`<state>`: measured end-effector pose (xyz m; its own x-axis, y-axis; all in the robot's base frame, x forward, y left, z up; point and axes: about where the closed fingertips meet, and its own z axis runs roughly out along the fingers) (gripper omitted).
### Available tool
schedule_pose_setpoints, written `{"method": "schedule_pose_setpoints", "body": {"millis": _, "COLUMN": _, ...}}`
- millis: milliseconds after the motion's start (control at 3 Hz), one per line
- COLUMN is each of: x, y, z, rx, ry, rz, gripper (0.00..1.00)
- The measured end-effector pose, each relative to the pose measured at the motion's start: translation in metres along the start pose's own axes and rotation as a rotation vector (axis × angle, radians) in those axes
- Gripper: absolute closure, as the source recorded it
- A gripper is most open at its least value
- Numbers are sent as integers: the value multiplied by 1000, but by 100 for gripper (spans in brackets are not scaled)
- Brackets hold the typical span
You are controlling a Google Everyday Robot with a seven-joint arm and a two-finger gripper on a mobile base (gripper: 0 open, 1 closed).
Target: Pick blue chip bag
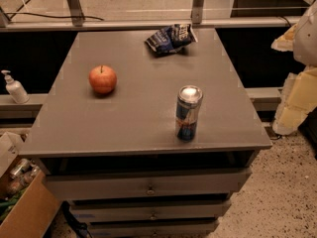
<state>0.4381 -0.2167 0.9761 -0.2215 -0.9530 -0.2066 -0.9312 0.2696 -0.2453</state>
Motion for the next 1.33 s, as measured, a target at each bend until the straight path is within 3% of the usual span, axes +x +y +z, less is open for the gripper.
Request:
{"method": "schedule_pose_setpoints", "body": {"millis": 333, "x": 0, "y": 0, "z": 0, "rx": 0, "ry": 0, "rz": 0, "gripper": 0}}
{"method": "schedule_pose_setpoints", "body": {"millis": 667, "x": -1, "y": -26, "z": -1, "rx": 34, "ry": -72, "rz": 13, "gripper": 0}}
{"method": "schedule_pose_setpoints", "body": {"millis": 1000, "x": -15, "y": -77, "z": 2, "rx": 58, "ry": -206, "rz": 12, "gripper": 0}}
{"method": "schedule_pose_setpoints", "body": {"millis": 1333, "x": -54, "y": -116, "z": 10, "rx": 72, "ry": -325, "rz": -14, "gripper": 0}}
